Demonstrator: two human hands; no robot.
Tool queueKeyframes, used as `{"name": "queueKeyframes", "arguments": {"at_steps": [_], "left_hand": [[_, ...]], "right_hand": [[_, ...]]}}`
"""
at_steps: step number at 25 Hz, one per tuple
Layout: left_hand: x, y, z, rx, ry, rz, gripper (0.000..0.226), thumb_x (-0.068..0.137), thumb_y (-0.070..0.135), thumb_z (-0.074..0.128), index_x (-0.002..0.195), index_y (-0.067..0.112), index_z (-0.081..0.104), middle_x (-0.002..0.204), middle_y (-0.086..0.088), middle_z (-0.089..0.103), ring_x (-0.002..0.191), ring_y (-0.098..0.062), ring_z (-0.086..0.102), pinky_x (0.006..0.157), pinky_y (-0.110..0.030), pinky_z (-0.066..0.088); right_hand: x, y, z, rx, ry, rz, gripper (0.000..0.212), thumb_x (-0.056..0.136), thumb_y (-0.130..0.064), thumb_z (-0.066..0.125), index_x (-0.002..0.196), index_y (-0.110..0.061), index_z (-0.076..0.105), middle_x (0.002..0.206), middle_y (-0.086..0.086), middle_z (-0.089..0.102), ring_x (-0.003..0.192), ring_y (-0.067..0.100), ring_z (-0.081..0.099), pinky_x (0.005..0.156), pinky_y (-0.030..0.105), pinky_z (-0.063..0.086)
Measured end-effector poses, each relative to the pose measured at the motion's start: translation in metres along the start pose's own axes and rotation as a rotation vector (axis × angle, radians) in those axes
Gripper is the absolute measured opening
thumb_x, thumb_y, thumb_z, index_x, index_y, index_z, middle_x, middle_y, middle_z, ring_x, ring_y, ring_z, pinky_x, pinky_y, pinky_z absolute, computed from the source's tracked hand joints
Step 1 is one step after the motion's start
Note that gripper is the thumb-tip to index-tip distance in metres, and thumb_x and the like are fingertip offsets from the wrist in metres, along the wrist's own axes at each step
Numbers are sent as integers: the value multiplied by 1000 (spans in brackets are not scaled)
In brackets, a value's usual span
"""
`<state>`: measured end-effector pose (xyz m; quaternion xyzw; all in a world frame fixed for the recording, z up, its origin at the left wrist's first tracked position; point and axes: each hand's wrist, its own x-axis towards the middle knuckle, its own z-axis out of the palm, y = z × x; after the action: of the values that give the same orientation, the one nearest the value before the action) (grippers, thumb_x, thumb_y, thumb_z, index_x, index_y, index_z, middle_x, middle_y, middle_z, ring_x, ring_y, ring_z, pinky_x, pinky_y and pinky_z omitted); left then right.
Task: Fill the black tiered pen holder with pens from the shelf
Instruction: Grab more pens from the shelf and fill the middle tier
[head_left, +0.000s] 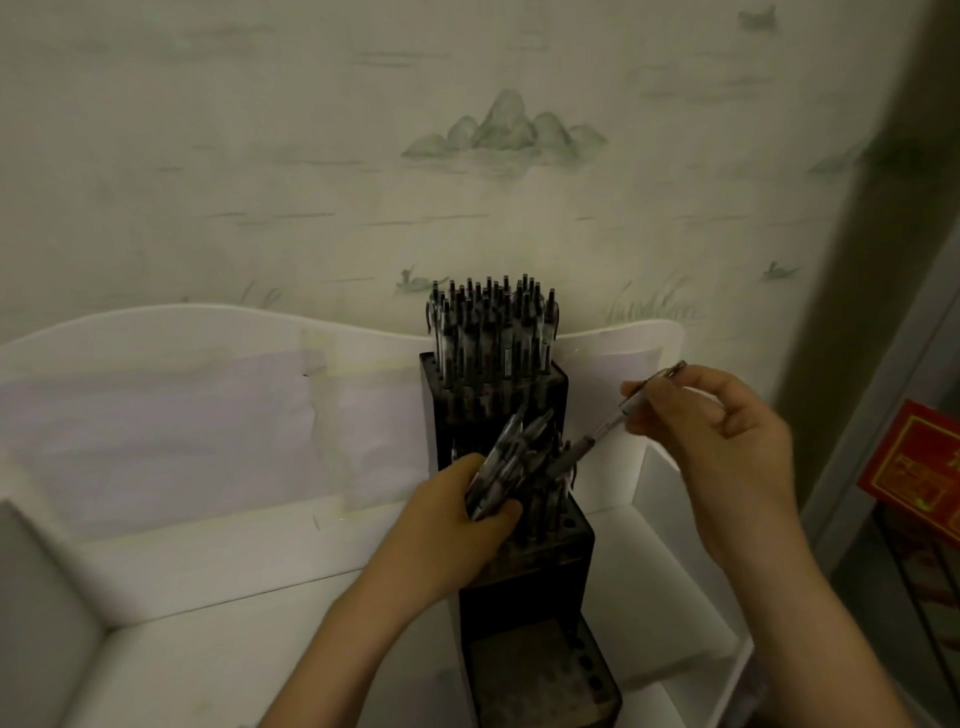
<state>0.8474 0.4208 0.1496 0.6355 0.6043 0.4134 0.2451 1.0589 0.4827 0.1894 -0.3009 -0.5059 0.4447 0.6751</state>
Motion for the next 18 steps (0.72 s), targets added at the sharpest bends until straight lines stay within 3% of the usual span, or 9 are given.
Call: {"name": "queueKeyframes", "arguments": {"at_steps": [3,6,9,14,18], "left_hand": [[1,-4,-6,33,31,12,7,88,28,65,87,27,58,72,5,61,61,1,57,50,-8,40],[3,-5,-8,62,46,31,9,88,28,64,89,21,59,73,0,61,60,-4,56,51,-11,41],[5,-5,-9,68,53,39,10,88,28,64,90,20,59,75,-2,62,64,-8,57,53,-15,42],[4,-7,-9,69,51,33,10,87,30,64,89,22,59,75,-1,63,65,-9,58,55,-19,45],[3,-8,-8,57,53,17,10,87,31,64,89,23,58,74,0,62,65,-7,57,53,-15,43]], "right_hand": [[0,-2,-2,-204,82,-139,21,76,-9,77,97,-6,72,78,4,75,68,18,71,71,24,59],[-5,13,4,-444,49,-182,19,73,-18,82,91,-16,75,76,-3,75,72,16,72,75,33,60],[-9,31,6,-519,17,-204,16,73,-22,83,87,-21,75,75,-7,74,72,13,71,75,37,59],[-12,51,4,-602,-17,-219,14,72,-28,83,82,-28,74,73,-21,70,67,2,67,66,12,53],[-12,56,4,-606,-56,-209,14,71,-27,83,79,-29,73,73,-20,70,66,2,67,64,9,51]]}}
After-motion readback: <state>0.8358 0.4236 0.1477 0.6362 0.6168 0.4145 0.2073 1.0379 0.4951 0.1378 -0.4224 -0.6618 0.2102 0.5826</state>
